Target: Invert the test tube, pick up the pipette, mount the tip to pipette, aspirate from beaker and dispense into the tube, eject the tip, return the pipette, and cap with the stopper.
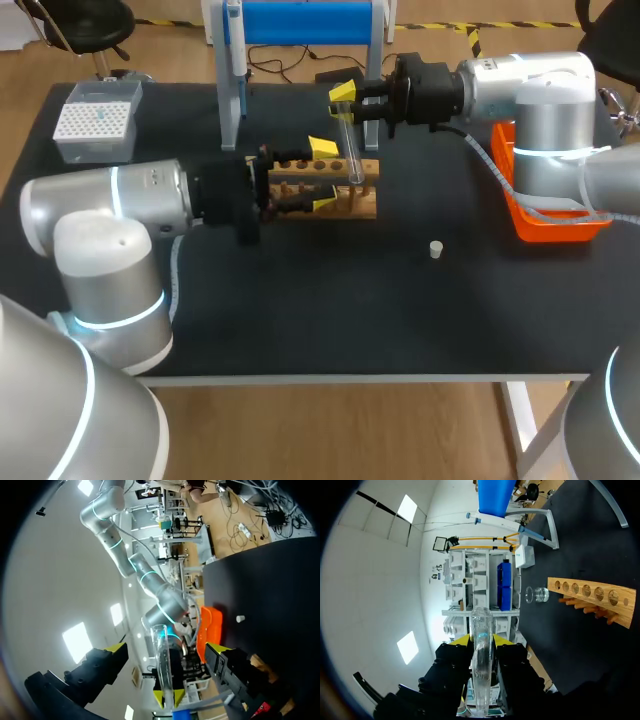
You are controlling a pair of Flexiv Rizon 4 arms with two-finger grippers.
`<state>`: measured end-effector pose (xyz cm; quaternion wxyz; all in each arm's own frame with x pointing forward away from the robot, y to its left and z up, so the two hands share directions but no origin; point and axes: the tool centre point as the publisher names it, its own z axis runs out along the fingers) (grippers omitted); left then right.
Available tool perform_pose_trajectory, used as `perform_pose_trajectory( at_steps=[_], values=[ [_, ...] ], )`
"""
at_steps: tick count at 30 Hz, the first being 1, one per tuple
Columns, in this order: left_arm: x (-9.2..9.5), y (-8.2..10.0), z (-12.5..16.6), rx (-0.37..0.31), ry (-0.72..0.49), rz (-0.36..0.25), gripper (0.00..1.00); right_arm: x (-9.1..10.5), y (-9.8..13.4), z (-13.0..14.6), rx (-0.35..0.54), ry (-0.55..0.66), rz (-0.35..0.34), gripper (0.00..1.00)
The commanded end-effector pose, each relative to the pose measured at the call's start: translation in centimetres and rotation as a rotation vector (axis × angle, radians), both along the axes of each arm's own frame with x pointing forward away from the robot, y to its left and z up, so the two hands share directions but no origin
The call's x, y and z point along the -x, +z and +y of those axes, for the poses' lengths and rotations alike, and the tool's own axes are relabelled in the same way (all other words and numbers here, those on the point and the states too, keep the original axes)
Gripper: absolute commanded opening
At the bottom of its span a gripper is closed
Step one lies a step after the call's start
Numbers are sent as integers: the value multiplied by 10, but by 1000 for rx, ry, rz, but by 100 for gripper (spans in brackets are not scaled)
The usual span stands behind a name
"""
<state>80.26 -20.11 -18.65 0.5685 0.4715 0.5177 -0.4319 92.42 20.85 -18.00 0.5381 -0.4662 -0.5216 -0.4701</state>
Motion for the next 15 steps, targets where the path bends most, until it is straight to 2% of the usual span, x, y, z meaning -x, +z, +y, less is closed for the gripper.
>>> perform_pose_trajectory(
  at_steps=[1, 5, 10, 11, 15],
  values=[
    [-6, 8, -10, -49, -33, 31, 100, 1, 1, -1, 3, 0, -1, 0],
    [-5, 15, -15, -51, -39, 18, 100, 1, 1, -1, 3, 0, -1, 0],
    [-6, 19, -21, -106, -70, 48, 100, 1, 1, -1, 3, 0, -1, 0],
    [-6, 19, -22, -110, -73, 35, 100, 1, 1, -1, 3, 0, -1, 0],
    [-5, 19, -25, -116, -72, 47, 100, 1, 1, -1, 3, 0, -1, 0]
  ],
)
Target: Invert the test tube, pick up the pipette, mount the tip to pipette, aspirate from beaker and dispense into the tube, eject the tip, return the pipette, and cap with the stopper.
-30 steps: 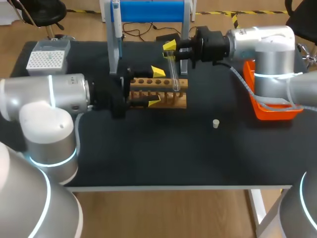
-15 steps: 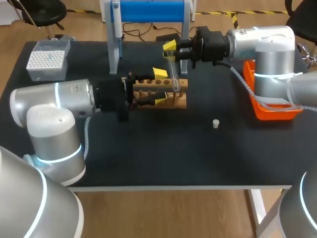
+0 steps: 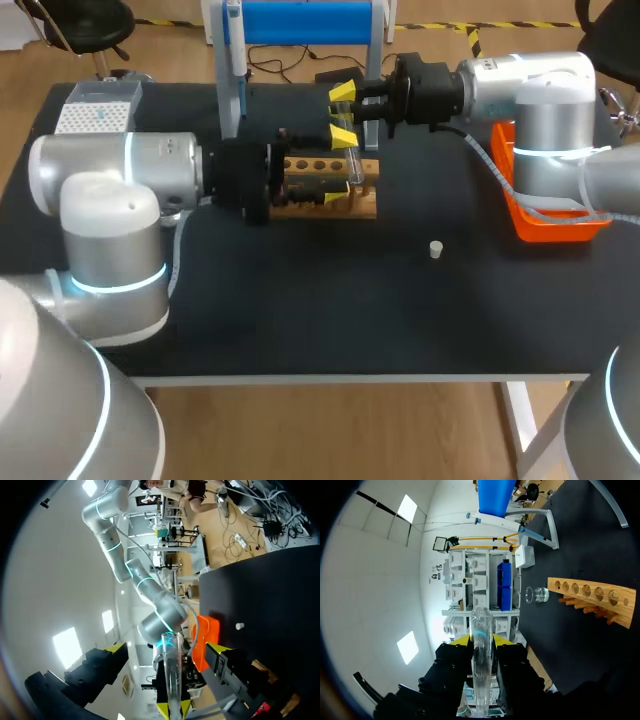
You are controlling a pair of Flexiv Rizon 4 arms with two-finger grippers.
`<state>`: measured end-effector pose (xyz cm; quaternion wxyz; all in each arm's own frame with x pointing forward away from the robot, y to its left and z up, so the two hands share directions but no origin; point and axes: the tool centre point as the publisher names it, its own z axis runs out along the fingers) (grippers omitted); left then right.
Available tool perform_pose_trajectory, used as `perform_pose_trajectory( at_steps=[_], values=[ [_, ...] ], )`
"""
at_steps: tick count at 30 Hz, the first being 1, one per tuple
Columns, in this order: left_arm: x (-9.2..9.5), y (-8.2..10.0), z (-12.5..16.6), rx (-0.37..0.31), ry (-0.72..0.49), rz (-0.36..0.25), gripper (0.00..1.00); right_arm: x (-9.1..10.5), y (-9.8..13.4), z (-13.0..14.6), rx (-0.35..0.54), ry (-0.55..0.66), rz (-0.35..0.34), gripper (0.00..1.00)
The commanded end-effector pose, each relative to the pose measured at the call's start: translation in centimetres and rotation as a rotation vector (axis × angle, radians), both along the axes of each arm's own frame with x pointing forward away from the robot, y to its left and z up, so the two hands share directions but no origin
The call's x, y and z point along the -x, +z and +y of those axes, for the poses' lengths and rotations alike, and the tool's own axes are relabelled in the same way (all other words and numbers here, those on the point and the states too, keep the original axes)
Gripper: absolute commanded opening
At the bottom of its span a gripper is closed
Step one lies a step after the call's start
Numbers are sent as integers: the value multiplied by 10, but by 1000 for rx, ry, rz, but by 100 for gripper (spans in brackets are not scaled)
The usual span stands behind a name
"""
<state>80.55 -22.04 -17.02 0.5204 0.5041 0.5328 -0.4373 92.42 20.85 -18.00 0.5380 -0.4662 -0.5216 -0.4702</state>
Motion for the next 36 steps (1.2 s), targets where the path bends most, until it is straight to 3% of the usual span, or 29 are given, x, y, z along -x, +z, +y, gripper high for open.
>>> perform_pose_trajectory(
  at_steps=[1, 6, 15, 17, 18, 22, 36],
  values=[
    [-2, 2, -7, -26, -4, 9, 100, 1, 1, -1, 3, 0, -1, 0],
    [0, 0, -12, -38, -8, 36, 100, 1, 1, -1, 3, 0, -1, 0],
    [4, 0, -22, 12, 12, 38, 100, 1, 1, -1, 3, 0, -1, 0],
    [6, -1, -23, 13, 15, 41, 96, 1, 1, -1, 3, 0, -1, 0],
    [7, -1, -24, 15, 16, 41, 90, 1, 1, -1, 3, 0, -1, 0],
    [10, -2, -27, 25, 15, 44, 97, 1, 1, -1, 3, 0, -1, 0],
    [11, -1, -32, 61, -19, 75, 85, 1, 1, -1, 3, 0, -1, 0]
  ],
)
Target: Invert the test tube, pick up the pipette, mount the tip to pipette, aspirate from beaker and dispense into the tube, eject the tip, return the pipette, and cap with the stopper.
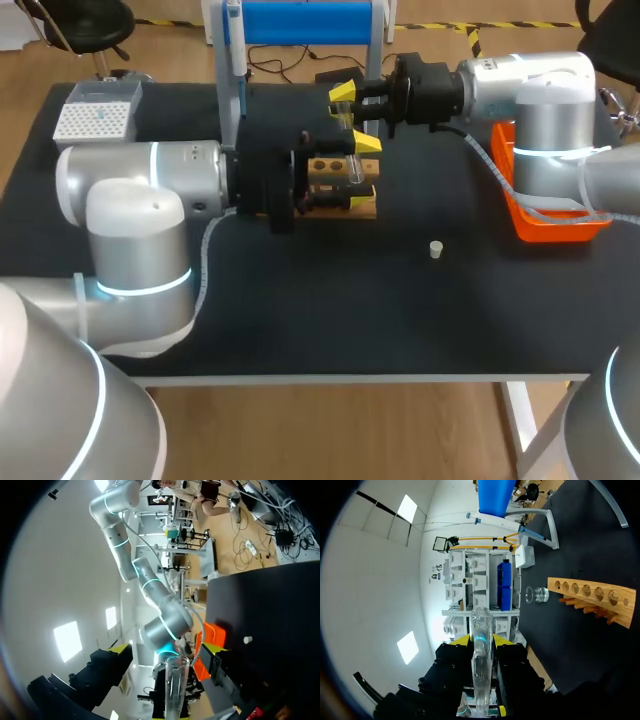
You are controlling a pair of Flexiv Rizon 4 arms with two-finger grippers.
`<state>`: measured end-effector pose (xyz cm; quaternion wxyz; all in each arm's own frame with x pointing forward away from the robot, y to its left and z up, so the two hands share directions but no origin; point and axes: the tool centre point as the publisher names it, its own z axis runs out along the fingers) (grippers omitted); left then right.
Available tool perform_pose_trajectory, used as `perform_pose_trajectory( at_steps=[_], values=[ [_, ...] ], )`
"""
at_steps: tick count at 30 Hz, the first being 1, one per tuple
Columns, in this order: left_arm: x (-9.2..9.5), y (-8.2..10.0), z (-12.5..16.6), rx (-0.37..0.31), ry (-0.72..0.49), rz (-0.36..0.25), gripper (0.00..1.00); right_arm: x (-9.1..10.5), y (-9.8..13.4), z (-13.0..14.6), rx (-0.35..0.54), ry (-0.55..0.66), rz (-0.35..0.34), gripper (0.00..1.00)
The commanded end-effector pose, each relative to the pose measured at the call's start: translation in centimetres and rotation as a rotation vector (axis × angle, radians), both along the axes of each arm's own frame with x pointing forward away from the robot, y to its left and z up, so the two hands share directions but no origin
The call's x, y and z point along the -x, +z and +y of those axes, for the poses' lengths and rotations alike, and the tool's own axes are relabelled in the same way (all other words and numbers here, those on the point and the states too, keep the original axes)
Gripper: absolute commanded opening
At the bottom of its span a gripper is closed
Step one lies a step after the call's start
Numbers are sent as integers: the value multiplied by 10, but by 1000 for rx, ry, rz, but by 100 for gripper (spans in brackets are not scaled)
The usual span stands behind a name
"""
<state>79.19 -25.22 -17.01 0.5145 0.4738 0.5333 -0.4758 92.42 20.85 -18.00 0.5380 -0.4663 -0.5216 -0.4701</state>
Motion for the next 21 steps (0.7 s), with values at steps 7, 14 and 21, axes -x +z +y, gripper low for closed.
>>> perform_pose_trajectory(
  at_steps=[7, 14, 21],
  values=[
    [-2, -2, 0, -11, -14, 14, 81, 0, 1, -1, 3, 0, -1, 0],
    [-2, -3, 2, -35, -11, -4, 62, 0, 1, -1, 3, 0, -1, 0],
    [-4, -4, 0, -37, -13, -13, 46, 0, 1, -1, 3, 0, -1, 0]
  ],
)
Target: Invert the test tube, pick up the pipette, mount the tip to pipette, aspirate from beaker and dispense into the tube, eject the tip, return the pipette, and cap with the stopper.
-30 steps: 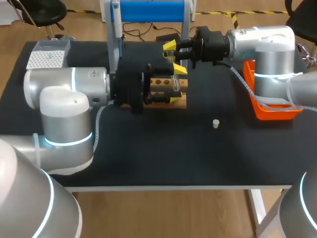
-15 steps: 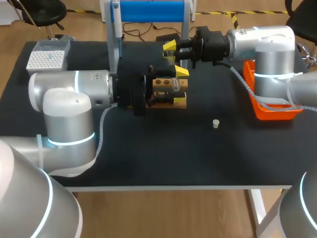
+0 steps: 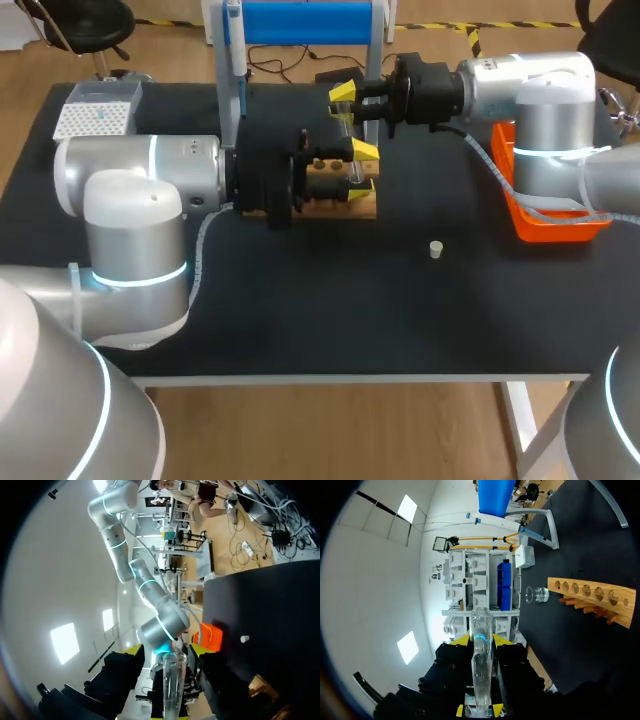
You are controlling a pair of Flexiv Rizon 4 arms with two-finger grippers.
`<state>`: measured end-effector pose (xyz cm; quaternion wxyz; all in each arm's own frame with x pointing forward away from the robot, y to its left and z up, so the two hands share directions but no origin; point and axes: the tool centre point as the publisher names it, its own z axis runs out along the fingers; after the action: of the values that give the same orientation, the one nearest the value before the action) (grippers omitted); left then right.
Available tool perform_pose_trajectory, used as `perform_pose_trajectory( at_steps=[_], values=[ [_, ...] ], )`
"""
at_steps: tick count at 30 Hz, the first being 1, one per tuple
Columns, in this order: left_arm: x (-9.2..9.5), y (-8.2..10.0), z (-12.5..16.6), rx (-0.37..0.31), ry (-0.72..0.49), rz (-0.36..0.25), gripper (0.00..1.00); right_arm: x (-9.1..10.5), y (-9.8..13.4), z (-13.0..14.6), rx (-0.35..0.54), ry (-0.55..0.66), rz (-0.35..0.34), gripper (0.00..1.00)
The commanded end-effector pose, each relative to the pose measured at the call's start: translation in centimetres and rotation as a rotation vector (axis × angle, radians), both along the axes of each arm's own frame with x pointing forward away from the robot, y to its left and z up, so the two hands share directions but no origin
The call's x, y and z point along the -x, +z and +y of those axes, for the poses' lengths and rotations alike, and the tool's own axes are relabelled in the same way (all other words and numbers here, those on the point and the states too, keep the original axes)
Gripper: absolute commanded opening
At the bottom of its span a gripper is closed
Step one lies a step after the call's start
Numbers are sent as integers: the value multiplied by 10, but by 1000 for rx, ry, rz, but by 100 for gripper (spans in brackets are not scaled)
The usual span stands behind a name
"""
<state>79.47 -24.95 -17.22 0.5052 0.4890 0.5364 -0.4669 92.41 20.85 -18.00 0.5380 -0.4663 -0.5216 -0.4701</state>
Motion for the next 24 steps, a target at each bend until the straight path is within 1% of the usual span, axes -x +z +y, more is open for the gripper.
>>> perform_pose_trajectory(
  at_steps=[1, 4, 7, 10, 13, 14, 15, 16, 24],
  values=[
    [-2, -2, -3, -1, -1, -5, 46, 0, 1, -1, 3, 0, -1, 0],
    [-3, -3, -3, -11, 3, -21, 49, 0, 1, -1, 3, 0, -1, 0],
    [-5, -4, -3, -14, 4, -25, 48, 0, 1, -1, 3, 0, -1, 0],
    [-5, -4, -3, -16, 3, -33, 49, 0, 1, -1, 3, 0, -1, 0],
    [-6, -3, -4, -15, 2, -42, 47, 0, 1, -1, 3, 0, -1, 0],
    [-6, -3, -4, -14, 4, -45, 36, 0, 1, -1, 3, 0, -1, 0],
    [-6, -3, -4, -12, 6, -46, 22, 0, 1, -1, 3, 0, -1, 0],
    [-6, -3, -3, -10, 8, -47, 0, 0, 1, -1, 3, 0, -1, 0],
    [-5, -3, -1, 9, 28, -58, 0, 0, 1, -1, 3, 0, -1, 0]
  ],
)
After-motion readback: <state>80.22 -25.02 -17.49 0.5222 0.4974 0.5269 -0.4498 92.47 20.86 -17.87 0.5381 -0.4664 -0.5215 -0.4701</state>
